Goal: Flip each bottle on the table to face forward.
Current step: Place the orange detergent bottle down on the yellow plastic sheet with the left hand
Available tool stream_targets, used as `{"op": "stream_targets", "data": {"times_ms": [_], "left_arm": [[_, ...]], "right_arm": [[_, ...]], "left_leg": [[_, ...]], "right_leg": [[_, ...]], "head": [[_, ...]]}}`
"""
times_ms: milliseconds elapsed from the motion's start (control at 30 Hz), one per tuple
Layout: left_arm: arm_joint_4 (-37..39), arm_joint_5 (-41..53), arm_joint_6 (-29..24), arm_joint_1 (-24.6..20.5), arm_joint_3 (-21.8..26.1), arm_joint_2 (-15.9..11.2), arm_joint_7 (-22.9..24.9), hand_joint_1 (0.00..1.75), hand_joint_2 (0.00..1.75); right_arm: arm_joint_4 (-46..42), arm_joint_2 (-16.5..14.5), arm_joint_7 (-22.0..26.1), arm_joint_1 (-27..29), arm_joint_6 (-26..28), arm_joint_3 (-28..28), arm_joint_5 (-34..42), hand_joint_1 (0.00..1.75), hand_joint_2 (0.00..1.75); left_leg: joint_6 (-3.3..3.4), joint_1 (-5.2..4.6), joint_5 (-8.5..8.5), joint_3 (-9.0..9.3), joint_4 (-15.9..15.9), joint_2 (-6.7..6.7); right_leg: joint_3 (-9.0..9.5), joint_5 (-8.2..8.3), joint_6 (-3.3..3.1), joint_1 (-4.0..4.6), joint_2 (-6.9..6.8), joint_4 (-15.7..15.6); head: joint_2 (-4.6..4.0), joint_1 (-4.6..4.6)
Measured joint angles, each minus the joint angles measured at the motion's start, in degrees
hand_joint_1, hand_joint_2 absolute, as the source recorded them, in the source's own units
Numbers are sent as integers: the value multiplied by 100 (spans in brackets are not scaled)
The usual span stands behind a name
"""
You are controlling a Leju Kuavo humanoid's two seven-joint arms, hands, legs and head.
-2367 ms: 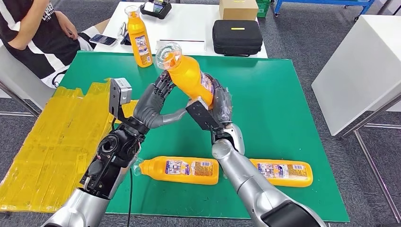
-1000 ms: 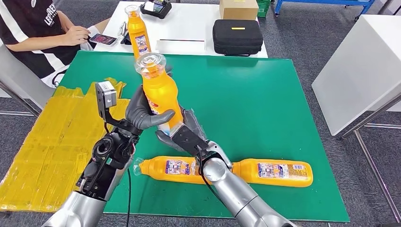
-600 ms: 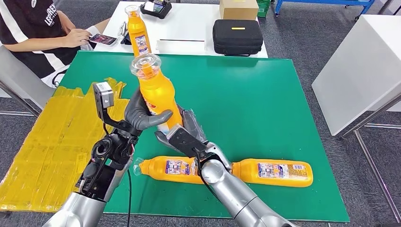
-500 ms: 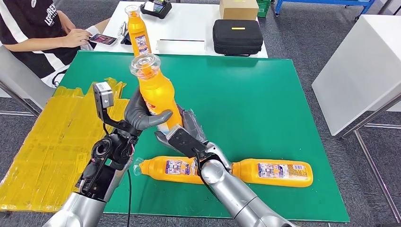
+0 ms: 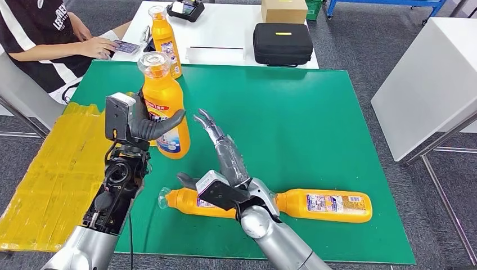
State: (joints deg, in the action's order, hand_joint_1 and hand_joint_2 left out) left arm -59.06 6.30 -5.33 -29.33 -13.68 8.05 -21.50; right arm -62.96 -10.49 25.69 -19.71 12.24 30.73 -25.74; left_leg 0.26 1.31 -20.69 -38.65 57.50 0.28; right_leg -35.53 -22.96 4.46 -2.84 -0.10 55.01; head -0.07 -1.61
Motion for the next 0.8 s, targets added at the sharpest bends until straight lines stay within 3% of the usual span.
{"op": "stream_targets", "data": {"times_ms": [133,267,467,700,800], "left_arm": [[73,1200,-1190,-67,26,-71,141,175,175],[644,2755,-2329,-405,176,-306,441,175,175],[2039,4948,-3297,-971,342,-830,1254,175,175],[2818,5395,-3392,-1165,340,-1093,1498,175,175],[3029,6015,-3378,-1220,265,-1158,1954,175,175]], "right_arm": [[-307,88,-3,140,64,5,-77,0,0],[-718,262,-69,368,125,-19,-153,0,175],[-1341,486,-177,759,159,-208,-314,0,175],[-1677,586,-204,912,124,-326,-362,0,175],[-1740,595,-205,949,84,-354,-399,0,175]], "left_leg": [[0,-3,-1,0,0,8],[-2,0,2,1,0,8],[-5,2,4,4,-1,19],[-4,-1,4,1,0,18],[-5,-1,3,1,0,19]], "right_leg": [[-3,4,-3,-1,5,0],[-4,7,-8,1,5,0],[-8,10,-12,2,14,1],[-7,10,-13,-1,11,1],[-7,10,-12,0,12,1]], "head": [[0,0],[0,-2],[0,-1],[0,1],[0,0]]}}
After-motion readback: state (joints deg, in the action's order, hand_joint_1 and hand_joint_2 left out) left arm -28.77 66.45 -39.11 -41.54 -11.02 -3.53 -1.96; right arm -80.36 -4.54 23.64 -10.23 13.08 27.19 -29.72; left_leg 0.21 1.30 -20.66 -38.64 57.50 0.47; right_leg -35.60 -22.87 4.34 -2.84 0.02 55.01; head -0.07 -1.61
